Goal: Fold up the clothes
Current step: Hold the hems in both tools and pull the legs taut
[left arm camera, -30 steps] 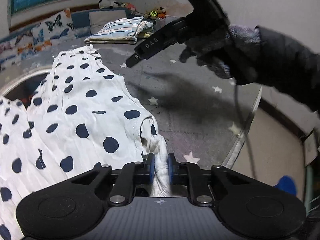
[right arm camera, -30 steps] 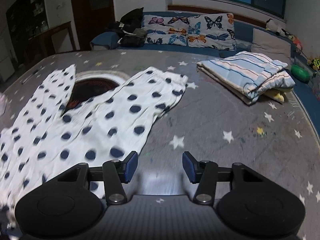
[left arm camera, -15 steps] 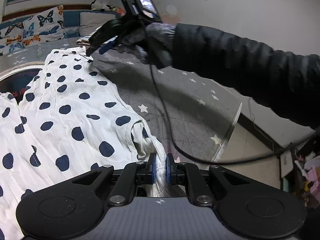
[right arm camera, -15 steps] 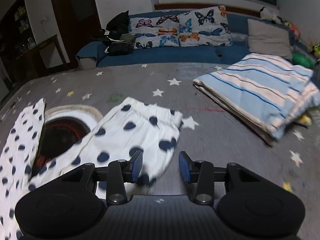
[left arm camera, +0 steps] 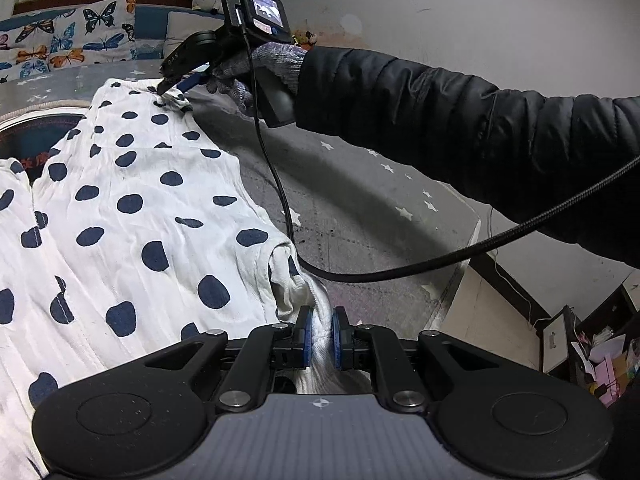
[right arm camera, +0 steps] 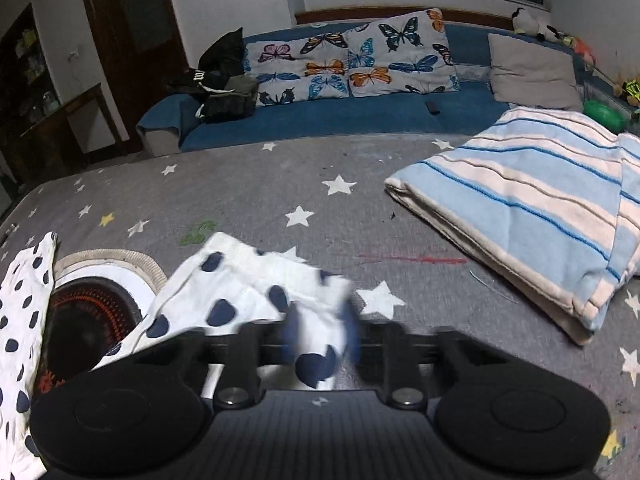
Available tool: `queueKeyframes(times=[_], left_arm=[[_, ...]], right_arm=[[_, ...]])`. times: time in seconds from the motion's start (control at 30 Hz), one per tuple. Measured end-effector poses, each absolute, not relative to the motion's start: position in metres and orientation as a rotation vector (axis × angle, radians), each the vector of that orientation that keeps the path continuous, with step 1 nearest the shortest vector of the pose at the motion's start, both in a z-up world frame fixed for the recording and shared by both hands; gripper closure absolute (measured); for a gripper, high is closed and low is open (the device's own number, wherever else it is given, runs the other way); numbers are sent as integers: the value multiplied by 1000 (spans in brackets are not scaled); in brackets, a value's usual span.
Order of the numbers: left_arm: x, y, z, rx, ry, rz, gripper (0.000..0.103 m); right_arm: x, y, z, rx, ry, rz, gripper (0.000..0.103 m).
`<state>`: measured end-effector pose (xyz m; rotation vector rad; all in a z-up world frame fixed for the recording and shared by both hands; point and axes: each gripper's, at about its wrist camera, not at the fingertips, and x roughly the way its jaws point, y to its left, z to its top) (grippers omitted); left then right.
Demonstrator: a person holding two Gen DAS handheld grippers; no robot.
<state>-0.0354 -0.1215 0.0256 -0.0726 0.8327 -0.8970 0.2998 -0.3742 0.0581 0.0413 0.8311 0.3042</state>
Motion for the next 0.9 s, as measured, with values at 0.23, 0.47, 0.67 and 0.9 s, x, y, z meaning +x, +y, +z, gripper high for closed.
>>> queueKeyframes(times=[0.23, 0.47, 0.67, 0.9], left_arm=[[-38, -115, 30, -98, 790, -883, 92], [-44, -105, 28, -110, 764, -871, 92], [-42, -101, 30, -118, 767, -872, 92], [-39, -107, 27, -114, 787, -873, 92]], right_arm=[[295, -384, 82, 98, 780, 267, 98], [288, -378, 91, 62, 796, 236, 98], [292, -382, 73, 80, 834, 261, 89], [293, -379, 57, 66, 828, 281, 78]])
